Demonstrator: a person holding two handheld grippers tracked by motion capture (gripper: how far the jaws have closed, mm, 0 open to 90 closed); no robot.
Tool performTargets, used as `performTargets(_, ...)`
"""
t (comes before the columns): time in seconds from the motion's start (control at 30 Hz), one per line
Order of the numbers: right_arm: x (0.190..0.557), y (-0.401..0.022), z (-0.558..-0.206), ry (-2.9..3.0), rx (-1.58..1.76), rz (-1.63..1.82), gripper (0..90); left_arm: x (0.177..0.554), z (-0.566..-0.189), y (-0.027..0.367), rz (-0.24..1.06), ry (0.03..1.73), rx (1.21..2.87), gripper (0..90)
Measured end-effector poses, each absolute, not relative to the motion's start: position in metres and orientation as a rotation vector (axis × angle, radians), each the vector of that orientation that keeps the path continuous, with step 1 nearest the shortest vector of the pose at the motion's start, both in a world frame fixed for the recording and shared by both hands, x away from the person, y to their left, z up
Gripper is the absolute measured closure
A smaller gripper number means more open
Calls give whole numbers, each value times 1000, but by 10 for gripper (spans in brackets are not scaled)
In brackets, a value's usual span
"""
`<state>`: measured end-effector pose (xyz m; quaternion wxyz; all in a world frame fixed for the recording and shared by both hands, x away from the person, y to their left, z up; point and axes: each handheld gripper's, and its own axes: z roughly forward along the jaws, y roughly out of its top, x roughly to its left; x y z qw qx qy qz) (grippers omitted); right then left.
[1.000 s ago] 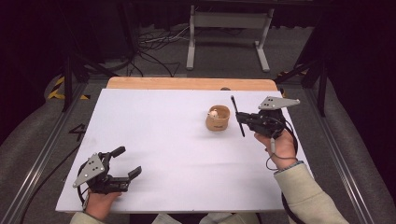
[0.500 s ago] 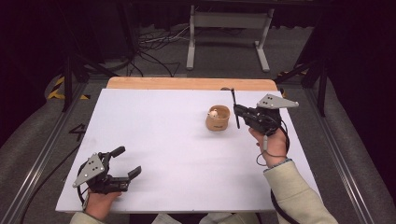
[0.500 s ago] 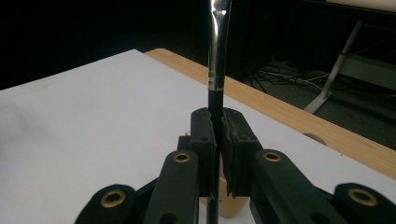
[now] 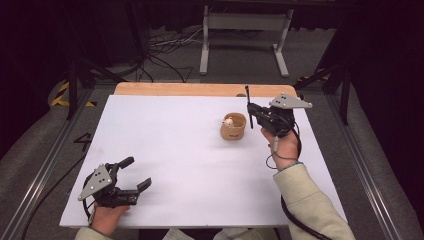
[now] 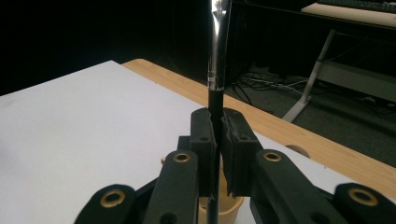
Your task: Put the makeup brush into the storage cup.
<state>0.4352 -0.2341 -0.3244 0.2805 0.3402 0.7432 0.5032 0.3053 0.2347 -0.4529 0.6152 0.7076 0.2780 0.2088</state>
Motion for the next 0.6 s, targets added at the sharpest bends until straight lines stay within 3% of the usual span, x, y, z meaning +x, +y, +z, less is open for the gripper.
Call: performTargets(0.6,461,-218,-324,1948,919,1283,834,306,-453,236,474,639,1631,78)
